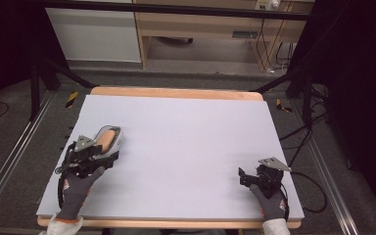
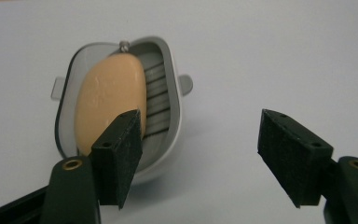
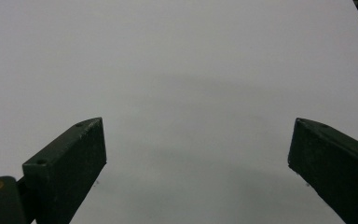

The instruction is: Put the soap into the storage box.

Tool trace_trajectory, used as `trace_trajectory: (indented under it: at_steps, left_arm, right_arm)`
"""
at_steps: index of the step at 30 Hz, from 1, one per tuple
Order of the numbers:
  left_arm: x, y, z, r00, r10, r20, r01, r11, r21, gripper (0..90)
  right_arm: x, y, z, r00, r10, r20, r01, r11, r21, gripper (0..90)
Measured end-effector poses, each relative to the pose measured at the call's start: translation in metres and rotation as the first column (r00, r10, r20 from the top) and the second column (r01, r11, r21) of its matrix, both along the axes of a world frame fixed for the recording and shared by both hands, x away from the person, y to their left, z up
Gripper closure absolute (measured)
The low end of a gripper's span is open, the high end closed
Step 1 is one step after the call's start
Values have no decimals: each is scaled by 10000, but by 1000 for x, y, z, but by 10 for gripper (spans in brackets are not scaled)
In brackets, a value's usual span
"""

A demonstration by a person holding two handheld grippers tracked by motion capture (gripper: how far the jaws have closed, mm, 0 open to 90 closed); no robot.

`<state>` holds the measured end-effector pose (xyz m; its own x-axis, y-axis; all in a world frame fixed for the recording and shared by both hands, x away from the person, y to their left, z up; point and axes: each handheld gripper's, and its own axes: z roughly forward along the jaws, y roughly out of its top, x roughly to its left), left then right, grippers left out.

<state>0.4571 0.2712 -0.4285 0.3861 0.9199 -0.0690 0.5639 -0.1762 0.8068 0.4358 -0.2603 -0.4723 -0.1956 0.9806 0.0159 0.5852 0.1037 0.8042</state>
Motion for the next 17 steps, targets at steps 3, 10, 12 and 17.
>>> trace_trajectory:
  at_steps: [3, 10, 12, 17]
  left_arm:
    - [-6, 4, -5, 10000, 14, -58, -14, 10000, 33, 298]
    - [-21, 10, -17, 9999, 60, -146, -58, 9999, 137, 295]
    - [-25, 13, -21, 9997, 107, -212, -103, 9998, 178, 294]
    - [-27, 21, -27, 9989, 310, -362, -298, 9990, 348, 290]
  right_arm:
    - [0, -2, 0, 10000, -69, -26, 69, 10000, 29, 45]
    - [0, -4, -1, 9998, -163, -74, 163, 9999, -28, 45]
    - [0, -5, -1, 9998, -179, -84, 178, 9998, -76, 45]
    - [0, -6, -1, 9998, -197, -101, 196, 9998, -98, 45]
